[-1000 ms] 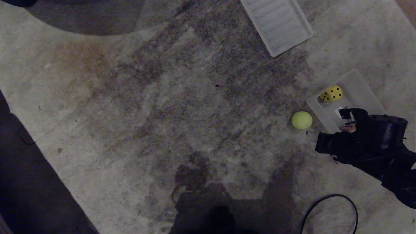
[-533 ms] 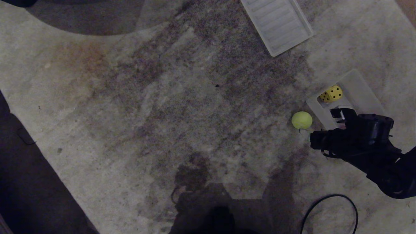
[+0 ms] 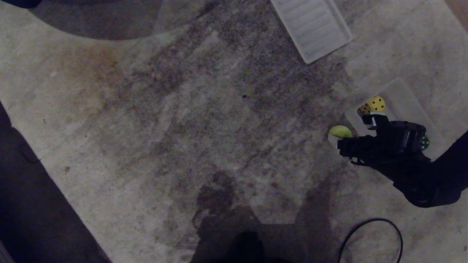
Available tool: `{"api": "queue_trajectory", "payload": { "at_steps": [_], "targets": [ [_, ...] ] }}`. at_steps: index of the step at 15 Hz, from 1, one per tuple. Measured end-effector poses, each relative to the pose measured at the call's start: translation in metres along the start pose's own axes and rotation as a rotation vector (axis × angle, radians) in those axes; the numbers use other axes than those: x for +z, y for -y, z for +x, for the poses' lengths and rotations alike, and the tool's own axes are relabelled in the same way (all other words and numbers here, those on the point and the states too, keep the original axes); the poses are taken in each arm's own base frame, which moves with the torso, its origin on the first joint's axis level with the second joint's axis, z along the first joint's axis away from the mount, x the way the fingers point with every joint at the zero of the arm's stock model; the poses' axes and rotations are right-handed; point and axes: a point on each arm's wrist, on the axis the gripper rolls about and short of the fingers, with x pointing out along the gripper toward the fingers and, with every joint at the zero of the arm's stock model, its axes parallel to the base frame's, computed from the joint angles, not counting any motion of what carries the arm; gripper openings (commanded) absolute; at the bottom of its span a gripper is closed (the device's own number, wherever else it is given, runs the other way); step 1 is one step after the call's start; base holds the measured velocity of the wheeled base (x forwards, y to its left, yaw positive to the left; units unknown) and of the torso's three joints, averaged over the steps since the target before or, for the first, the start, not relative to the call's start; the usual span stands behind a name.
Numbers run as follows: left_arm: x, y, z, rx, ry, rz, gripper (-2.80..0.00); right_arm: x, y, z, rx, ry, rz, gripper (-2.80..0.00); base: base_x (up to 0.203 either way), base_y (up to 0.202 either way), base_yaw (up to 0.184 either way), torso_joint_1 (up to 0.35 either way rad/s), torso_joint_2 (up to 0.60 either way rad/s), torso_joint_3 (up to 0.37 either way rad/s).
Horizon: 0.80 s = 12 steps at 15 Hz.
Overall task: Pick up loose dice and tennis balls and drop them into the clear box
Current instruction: Pick up the ball on the floor
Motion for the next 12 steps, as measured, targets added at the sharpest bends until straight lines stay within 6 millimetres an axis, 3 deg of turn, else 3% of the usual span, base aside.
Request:
{"api": "queue_trajectory", "payload": {
  "at_steps": [3,4,12],
  "targets": [
    [0.0,0.0,0.0,0.0,0.0,0.0,-2.8,-0.002,-0.001,0.01,0.003,0.012,0.003,0.0,0.0,0.0,0.0,0.0,0.0,0.0],
    [0.0,0.0,0.0,0.0,0.0,0.0,-2.8,-0.003,-0.001,0.013,0.003,0.014,0.012,-2.8,0.0,0.0,0.0,0.0,0.0,0.0],
    [0.0,0.0,0.0,0.0,-0.001,0.0,-2.8,-0.004,-0.001,0.021,0.002,0.029,0.019,-2.8,0.0,0.0,0.0,0.0,0.0,0.0]
  ]
}}
